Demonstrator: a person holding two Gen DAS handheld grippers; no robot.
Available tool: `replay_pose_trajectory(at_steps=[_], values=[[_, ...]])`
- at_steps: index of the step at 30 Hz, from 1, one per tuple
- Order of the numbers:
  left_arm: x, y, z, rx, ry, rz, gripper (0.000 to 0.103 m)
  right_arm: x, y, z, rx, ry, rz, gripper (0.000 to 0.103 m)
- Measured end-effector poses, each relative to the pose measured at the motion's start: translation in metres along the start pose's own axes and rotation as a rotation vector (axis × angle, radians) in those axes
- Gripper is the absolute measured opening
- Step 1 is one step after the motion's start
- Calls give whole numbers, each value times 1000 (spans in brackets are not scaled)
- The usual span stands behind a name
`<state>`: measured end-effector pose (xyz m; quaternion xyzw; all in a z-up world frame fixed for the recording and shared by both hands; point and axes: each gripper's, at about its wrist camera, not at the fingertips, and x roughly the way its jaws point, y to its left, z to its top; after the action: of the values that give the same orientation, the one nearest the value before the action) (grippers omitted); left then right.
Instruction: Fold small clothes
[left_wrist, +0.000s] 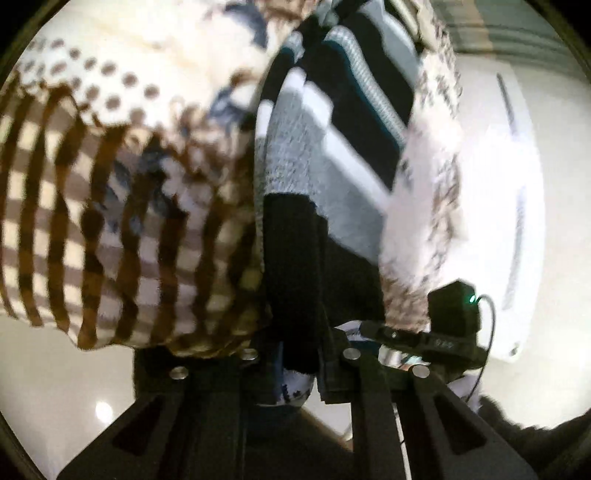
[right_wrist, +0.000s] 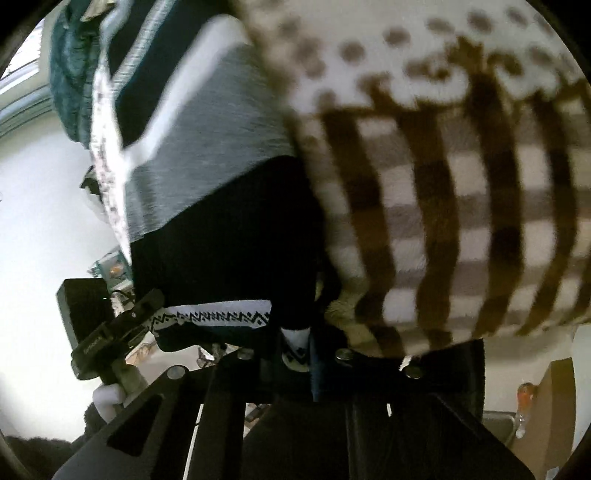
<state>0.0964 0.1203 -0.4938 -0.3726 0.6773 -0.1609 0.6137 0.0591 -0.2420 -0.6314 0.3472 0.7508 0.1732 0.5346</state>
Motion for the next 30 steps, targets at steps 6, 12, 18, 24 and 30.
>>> replay_pose_trajectory(at_steps=[6, 12, 18, 24, 30], values=[[-33, -22, 16, -32, -53, -99, 10, -57, 19, -6, -3, -54, 132, 8], [-51, -55, 76, -62, -140, -214, 10, -110, 58, 31, -43, -145, 215, 8], [-41, -105, 187, 35, -244, -257, 10, -164, 111, 122, -109, -285, 236, 8], [-11, -117, 306, 53, -305, -256, 10, -177, 162, 261, -85, -405, 246, 8], [17, -102, 389, -45, -254, -293, 18, -161, 173, 376, 84, -413, 328, 12]])
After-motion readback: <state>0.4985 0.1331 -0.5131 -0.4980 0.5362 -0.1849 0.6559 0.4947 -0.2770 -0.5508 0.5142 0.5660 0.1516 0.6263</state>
